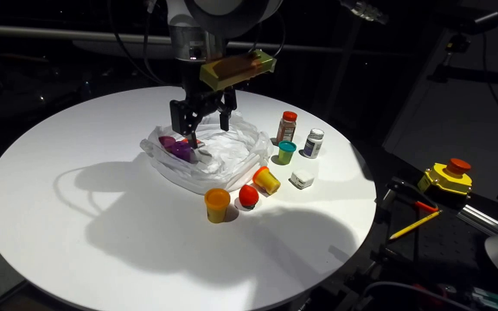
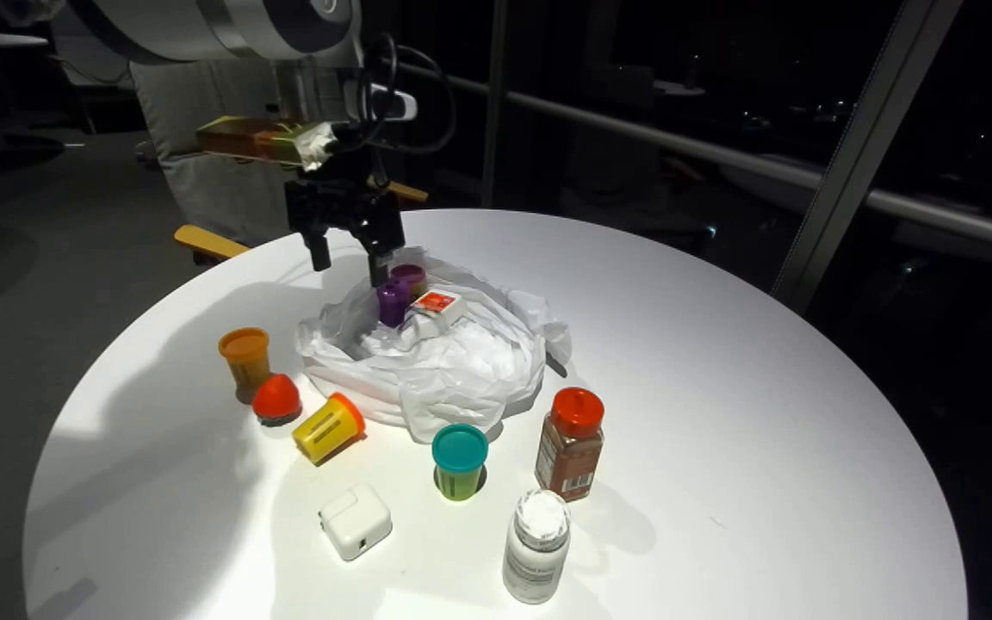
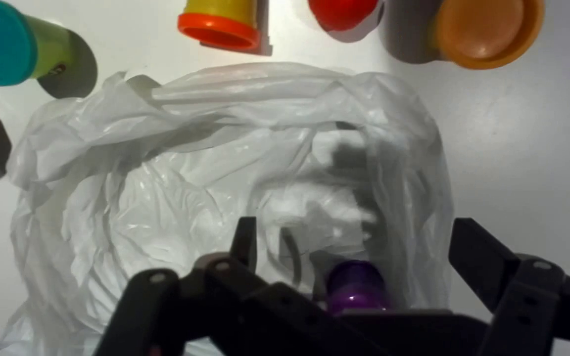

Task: Remove the things from the plastic bag and put them on the table

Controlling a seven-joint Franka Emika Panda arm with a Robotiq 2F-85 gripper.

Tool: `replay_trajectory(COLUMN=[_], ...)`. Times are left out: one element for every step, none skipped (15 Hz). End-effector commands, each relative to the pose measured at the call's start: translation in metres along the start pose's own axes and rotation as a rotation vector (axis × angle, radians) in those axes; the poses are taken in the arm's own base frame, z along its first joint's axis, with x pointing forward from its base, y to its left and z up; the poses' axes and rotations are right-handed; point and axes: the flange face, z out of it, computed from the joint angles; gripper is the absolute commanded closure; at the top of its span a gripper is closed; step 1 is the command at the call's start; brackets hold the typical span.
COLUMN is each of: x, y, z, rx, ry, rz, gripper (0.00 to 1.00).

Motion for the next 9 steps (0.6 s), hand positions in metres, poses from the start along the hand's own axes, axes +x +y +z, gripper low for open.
replay_trajectory(x=[0.032, 0.039, 0.045, 0.048, 0.054, 0.057, 0.060, 0.063, 0.066], y=[0.025, 0.030, 0.035, 0.036, 0.037, 0.036, 0.033, 0.030, 0.027], z=[0.018, 0.021, 0.027, 0.028, 0.031, 0.033, 0.034, 0.035, 0.036], rx=[-0.005, 0.009, 0.012, 0.024, 0.031, 0.035, 0.045, 0.056, 0.071], ry=[-0.008, -0.001, 0.005, 0.011, 0.018, 0.026, 0.034, 0.046, 0.053], rz=[-0.039, -0.051, -0.061, -0.077, -0.093, -0.108, -0.123, -0.133, -0.146], gripper=[0.00, 0.00, 0.00, 0.00, 0.00, 0.00, 0.00, 0.00, 0.00])
